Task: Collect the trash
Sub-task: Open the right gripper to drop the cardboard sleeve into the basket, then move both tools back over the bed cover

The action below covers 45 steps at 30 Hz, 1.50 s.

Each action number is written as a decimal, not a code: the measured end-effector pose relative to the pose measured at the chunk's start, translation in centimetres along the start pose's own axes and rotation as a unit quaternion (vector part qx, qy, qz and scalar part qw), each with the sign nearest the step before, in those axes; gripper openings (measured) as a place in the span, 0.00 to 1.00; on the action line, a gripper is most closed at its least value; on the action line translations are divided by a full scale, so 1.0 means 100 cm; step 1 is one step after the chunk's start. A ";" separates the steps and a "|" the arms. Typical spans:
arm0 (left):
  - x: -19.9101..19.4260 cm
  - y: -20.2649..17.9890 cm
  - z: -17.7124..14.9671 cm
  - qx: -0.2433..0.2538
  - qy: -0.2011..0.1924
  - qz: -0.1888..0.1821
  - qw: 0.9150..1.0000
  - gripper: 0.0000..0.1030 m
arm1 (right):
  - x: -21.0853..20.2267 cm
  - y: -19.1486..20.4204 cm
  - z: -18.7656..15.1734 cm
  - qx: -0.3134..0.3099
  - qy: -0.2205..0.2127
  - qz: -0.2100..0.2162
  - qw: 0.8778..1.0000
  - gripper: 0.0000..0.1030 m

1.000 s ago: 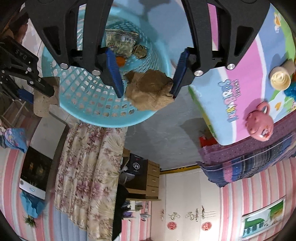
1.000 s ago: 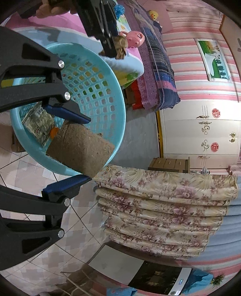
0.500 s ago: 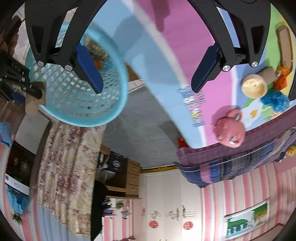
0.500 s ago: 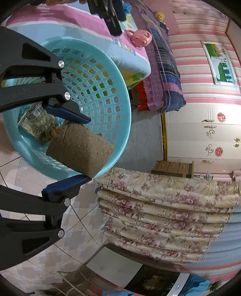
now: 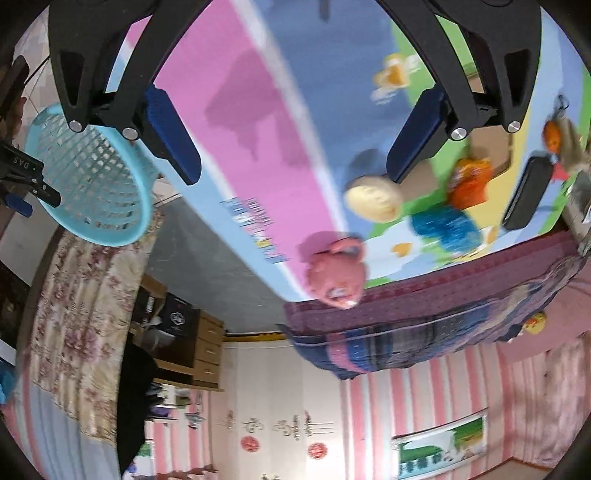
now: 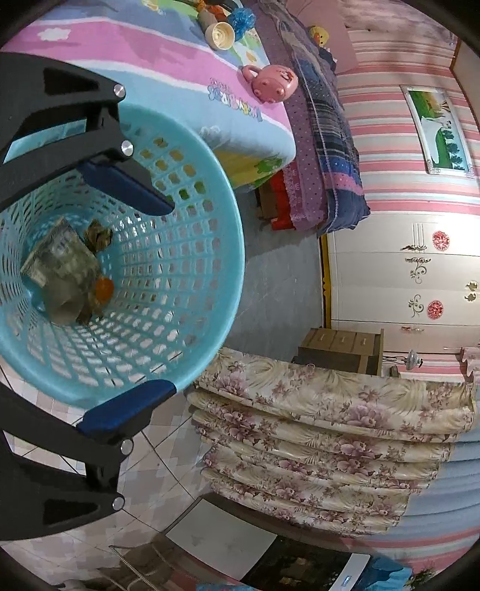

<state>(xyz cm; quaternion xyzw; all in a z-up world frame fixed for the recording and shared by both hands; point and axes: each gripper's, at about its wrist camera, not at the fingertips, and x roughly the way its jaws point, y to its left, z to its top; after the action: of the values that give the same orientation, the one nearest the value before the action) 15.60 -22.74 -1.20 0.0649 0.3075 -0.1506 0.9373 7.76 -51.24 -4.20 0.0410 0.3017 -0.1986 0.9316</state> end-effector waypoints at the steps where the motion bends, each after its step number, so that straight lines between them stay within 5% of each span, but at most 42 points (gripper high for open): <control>1: -0.003 0.007 -0.001 -0.005 0.000 0.003 1.000 0.94 | -0.003 0.006 0.000 -0.004 -0.002 0.001 1.000 0.92; 13: -0.025 0.092 -0.009 -0.028 -0.006 0.067 0.997 0.94 | -0.049 0.106 0.014 -0.065 -0.040 0.066 0.995 0.94; 21: -0.023 0.157 -0.013 -0.077 0.000 0.082 0.994 0.94 | -0.056 0.182 0.022 -0.096 -0.037 0.110 0.989 0.94; 33: -0.022 0.241 -0.023 -0.094 0.004 0.162 0.982 0.94 | -0.038 0.288 0.038 -0.127 -0.019 0.162 0.978 0.94; 45: -0.003 0.326 -0.051 -0.172 0.043 0.175 0.968 0.93 | 0.011 0.309 0.024 -0.124 0.022 0.157 0.980 0.94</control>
<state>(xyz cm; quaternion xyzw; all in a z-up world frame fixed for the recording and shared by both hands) 22.98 9.25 -4.17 -0.0385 0.3525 0.0737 0.9321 22.06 -23.71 -4.26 -0.0237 0.3340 -0.0101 0.9422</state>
